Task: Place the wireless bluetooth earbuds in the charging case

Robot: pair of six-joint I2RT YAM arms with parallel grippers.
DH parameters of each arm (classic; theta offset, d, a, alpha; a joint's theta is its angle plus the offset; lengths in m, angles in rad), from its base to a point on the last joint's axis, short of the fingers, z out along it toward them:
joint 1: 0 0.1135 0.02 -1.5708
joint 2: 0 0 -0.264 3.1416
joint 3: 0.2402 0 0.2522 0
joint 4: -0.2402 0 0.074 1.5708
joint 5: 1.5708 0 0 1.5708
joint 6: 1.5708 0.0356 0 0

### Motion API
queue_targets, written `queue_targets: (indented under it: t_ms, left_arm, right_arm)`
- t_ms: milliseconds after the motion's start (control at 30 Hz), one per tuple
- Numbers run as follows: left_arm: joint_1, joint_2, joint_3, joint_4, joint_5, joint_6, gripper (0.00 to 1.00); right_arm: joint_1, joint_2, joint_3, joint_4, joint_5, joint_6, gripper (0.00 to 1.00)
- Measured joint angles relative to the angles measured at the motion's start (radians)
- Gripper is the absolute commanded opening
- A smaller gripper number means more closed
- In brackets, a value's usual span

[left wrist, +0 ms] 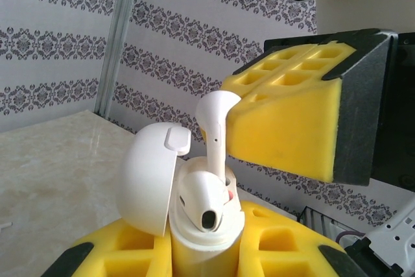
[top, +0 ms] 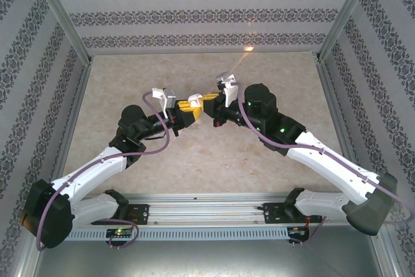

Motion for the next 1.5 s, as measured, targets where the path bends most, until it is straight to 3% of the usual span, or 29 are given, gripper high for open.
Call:
queue_targets:
  t_ms: [1133, 1500]
  left_arm:
    - [0.0, -0.001, 0.008, -0.069, 0.004, 0.012, 0.0]
    - [0.0, 0.002, 0.023, -0.077, 0.037, 0.012, 0.0]
  right_arm:
    - [-0.034, 0.048, 0.085, -0.171, -0.077, 0.011, 0.04]
    - [-0.088, 0.048, 0.106, -0.21, -0.2, 0.03, 0.04]
